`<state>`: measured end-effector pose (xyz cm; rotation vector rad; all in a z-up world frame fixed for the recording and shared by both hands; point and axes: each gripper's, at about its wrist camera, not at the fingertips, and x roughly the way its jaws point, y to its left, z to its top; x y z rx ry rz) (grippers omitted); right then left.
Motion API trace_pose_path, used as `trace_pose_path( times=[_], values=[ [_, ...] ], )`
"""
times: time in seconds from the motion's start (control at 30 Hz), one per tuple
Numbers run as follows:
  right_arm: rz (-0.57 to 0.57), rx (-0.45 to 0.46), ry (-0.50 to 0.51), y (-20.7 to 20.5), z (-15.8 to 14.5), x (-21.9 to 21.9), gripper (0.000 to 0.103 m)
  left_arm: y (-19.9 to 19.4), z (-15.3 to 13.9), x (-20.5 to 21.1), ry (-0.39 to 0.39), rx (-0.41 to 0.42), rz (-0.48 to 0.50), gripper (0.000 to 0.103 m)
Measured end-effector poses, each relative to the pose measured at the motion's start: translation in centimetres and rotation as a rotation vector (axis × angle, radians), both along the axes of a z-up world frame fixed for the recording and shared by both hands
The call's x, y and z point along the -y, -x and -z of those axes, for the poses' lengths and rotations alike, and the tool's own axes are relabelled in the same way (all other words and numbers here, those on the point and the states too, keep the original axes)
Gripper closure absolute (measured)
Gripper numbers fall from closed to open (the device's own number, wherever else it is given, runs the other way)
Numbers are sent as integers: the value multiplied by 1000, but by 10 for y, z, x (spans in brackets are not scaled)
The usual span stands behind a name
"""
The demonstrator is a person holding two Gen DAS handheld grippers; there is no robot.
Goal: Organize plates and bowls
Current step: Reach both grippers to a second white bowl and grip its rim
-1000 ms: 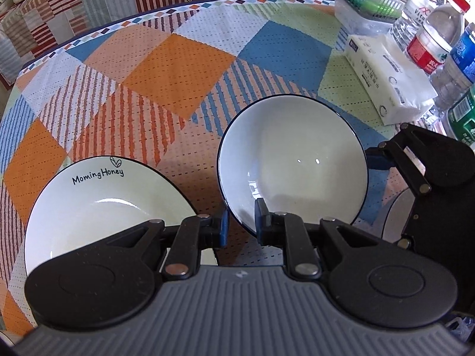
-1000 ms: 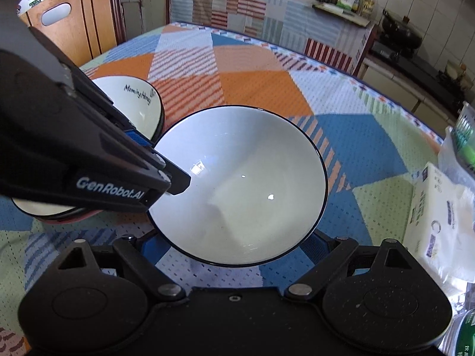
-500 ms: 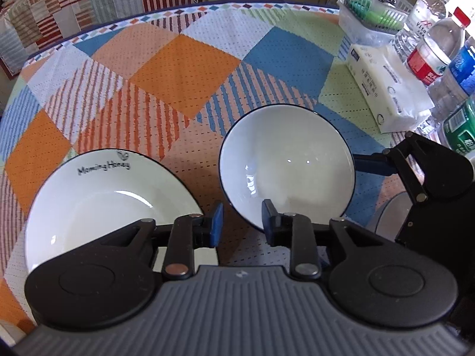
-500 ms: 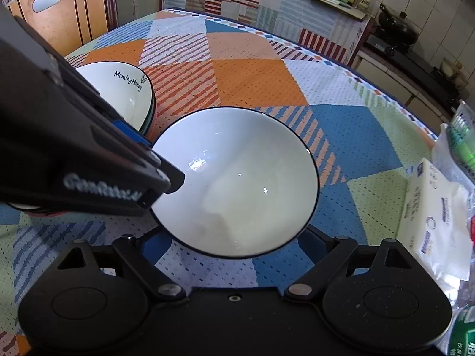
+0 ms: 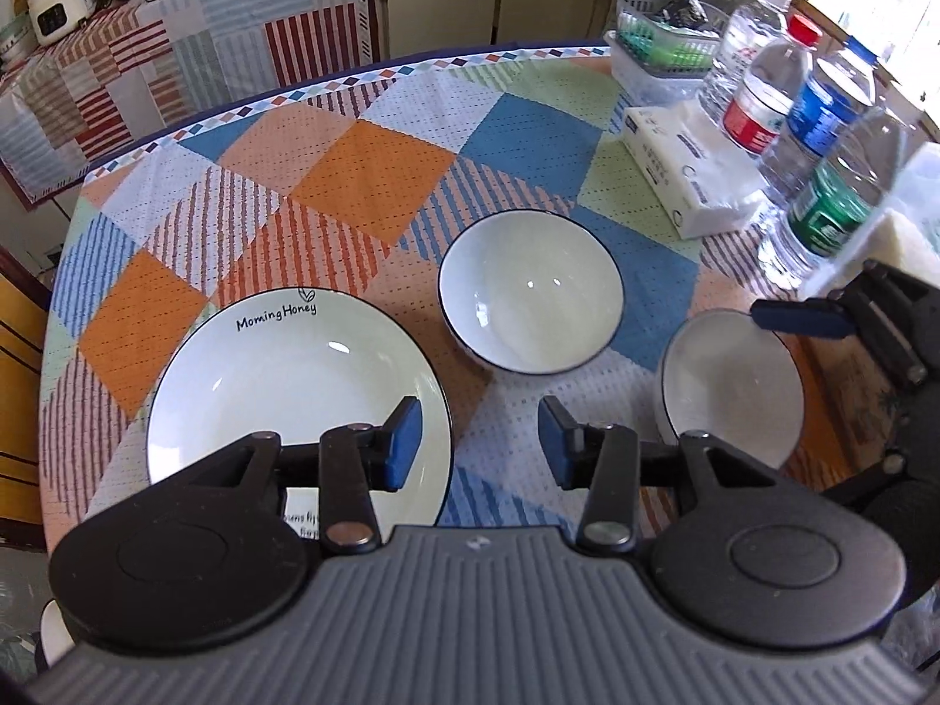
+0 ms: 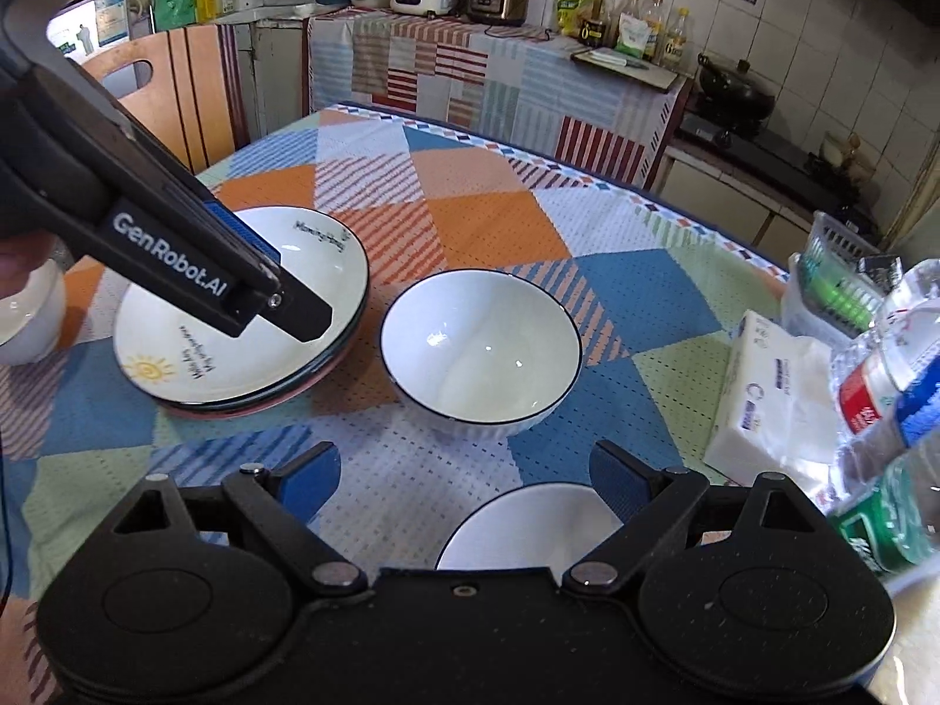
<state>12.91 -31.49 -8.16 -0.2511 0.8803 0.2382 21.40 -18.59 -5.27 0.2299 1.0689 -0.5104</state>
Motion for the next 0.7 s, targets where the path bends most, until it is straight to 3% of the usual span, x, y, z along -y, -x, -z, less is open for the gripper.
trace_pose_path(
  times=[0.33,0.7],
  values=[
    [8,24,-4,60,-45,0,9,59,-39,-7,-27,77,96,42],
    [40,21,-48,104,-47,14,9,96,-39,6,-53,88,158,34]
  ],
)
